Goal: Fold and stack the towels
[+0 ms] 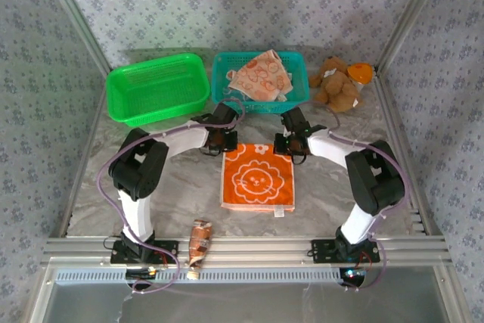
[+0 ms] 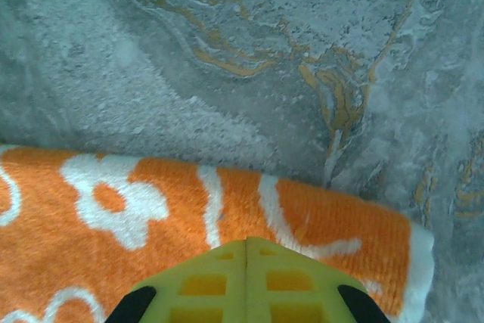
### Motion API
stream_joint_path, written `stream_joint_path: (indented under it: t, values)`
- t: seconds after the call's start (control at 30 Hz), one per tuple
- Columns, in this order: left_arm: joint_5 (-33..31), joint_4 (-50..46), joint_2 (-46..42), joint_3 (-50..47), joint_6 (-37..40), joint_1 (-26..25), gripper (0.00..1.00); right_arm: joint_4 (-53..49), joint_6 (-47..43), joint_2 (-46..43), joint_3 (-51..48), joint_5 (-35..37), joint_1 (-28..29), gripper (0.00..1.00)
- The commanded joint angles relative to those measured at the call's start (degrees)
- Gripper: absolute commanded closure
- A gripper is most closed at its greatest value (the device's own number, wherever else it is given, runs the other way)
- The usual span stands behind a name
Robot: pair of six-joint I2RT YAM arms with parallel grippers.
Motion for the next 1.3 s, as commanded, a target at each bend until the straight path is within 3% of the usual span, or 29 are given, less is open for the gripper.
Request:
stream_joint_path:
  t: [0.0, 0.57, 0.8, 1.03, 1.27]
  values:
    - [-3.4, -1.6, 0.9, -0.3, 1.9, 1.1, 0.94, 0.1, -1.9, 2.5, 1.5, -0.3, -1.3, 0.96]
    - [-5.3, -1.9, 4.4, -2.2, 1.7, 1.9, 0.95, -0.8, -5.4, 4.2, 0.7, -0.1, -5.7, 0.9]
    - [-5.3, -1.5, 2.9, -3.3, 1.9, 2.2, 0.96, 0.3, -5.7, 0.5, -1.7, 0.5, -9.2, 0.9]
    - [-4.1, -3.2, 2.6, -0.3, 2.7, 2.2, 0.94, -1.3, -6.1, 3.7, 1.2, -2.0, -8.8, 0.9]
    - [-3.4, -6.4, -1.2, 4.5, 4.5, 2.6, 0.8, -3.9, -6.0, -1.4, 3.7, -1.5, -8.8, 0.78]
